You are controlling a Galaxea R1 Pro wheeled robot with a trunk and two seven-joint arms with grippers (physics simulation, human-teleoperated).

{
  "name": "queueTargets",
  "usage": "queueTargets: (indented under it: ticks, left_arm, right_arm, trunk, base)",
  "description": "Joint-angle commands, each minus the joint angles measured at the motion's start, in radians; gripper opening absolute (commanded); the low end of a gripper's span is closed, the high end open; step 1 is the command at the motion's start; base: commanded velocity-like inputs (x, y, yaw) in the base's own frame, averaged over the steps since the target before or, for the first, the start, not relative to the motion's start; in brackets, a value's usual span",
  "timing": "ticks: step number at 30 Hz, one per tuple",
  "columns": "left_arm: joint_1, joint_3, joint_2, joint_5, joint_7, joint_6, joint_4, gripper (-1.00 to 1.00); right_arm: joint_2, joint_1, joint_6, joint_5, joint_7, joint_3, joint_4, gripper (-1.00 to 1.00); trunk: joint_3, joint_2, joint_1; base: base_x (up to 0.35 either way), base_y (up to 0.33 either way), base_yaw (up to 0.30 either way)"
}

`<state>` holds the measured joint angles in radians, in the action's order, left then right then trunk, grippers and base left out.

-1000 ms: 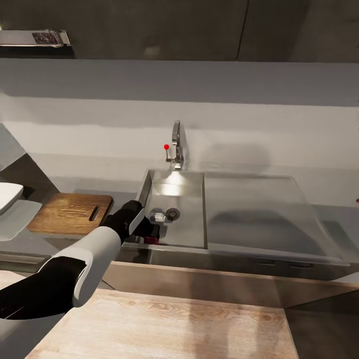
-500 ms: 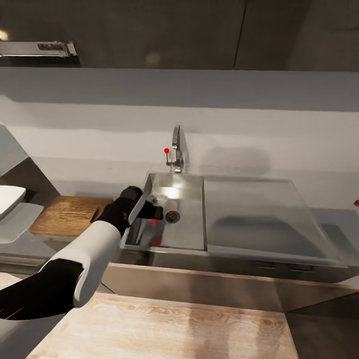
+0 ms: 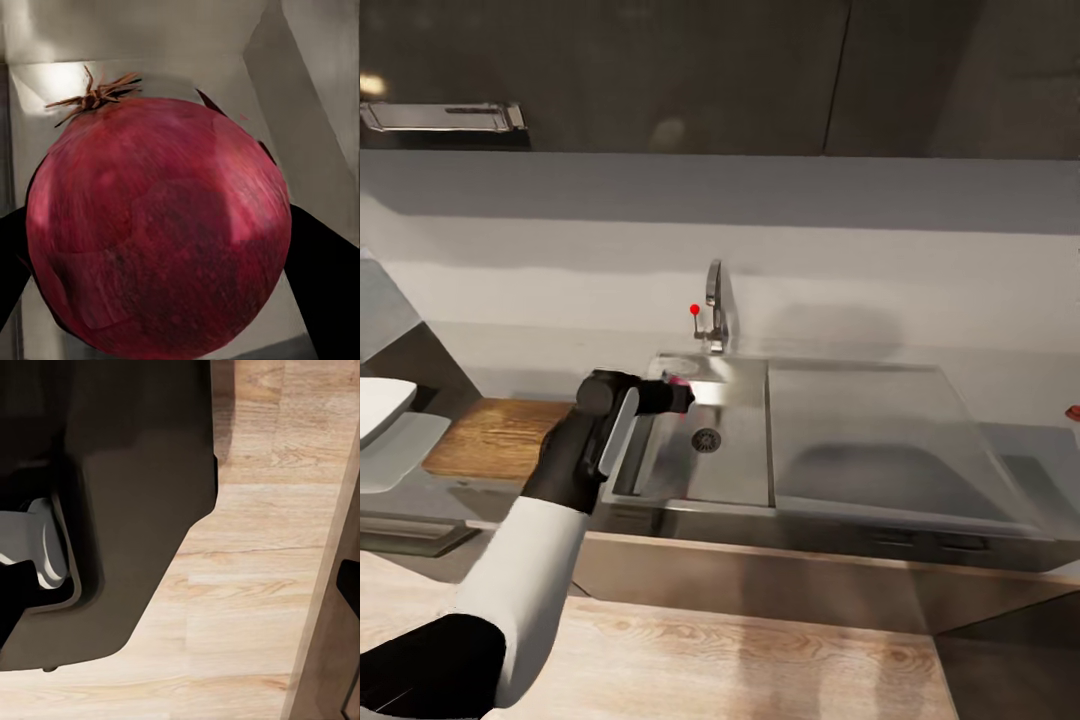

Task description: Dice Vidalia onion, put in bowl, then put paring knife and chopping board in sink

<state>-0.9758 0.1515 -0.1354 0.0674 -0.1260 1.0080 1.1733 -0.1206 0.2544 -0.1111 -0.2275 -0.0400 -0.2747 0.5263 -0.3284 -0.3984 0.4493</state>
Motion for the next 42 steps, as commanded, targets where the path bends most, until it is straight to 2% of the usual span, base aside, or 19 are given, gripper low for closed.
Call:
queueTargets:
  ticks: [1,3,6,7,9,23,42]
  left_arm:
    - [0.034,0.005,0.0,0.005,0.003,0.004,0.061,-1.0]
    - [0.093,0.03,0.003,0.005,0.002,0.004,0.17,-1.0]
    - [0.149,0.062,0.006,0.004,0.002,0.003,0.273,-1.0]
    - [0.187,0.075,0.007,0.003,0.002,0.003,0.339,-1.0]
    - [0.199,0.078,0.008,0.003,0.002,0.003,0.357,-1.0]
    - [0.215,0.077,0.009,0.002,0.002,0.003,0.377,-1.0]
    - [0.215,0.077,0.015,0.002,0.002,0.003,0.376,-1.0]
  right_arm:
    - [-0.002,0.0,-0.002,-0.01,0.0,-0.006,0.002,1.0]
    - [-0.002,0.0,-0.002,-0.01,0.0,-0.006,0.002,1.0]
    - [-0.002,0.0,-0.002,-0.01,0.0,-0.006,0.002,1.0]
    - [-0.002,0.0,-0.002,-0.01,0.0,-0.006,0.002,1.0]
    - [-0.002,0.0,-0.002,-0.01,0.0,-0.006,0.002,1.0]
    - [-0.002,0.0,-0.002,-0.01,0.0,-0.006,0.002,1.0]
    - [-0.002,0.0,-0.002,-0.009,0.0,-0.006,0.008,1.0]
  trunk:
    - [0.0,-0.002,0.001]
    - [0.003,-0.002,0.001]
    - [0.008,-0.002,0.001]
    - [0.01,-0.002,0.001]
    - [0.013,-0.002,0.001]
    - [0.035,-0.002,0.001]
    - [0.06,-0.002,0.001]
  base:
    - [0.0,0.0,0.0]
    - [0.0,0.0,0.0]
    - [0.0,0.0,0.0]
    - [0.0,0.0,0.0]
    - [-0.01,0.0,0.0]
    - [-0.183,0.163,0.0]
    - [-0.011,0.303,0.0]
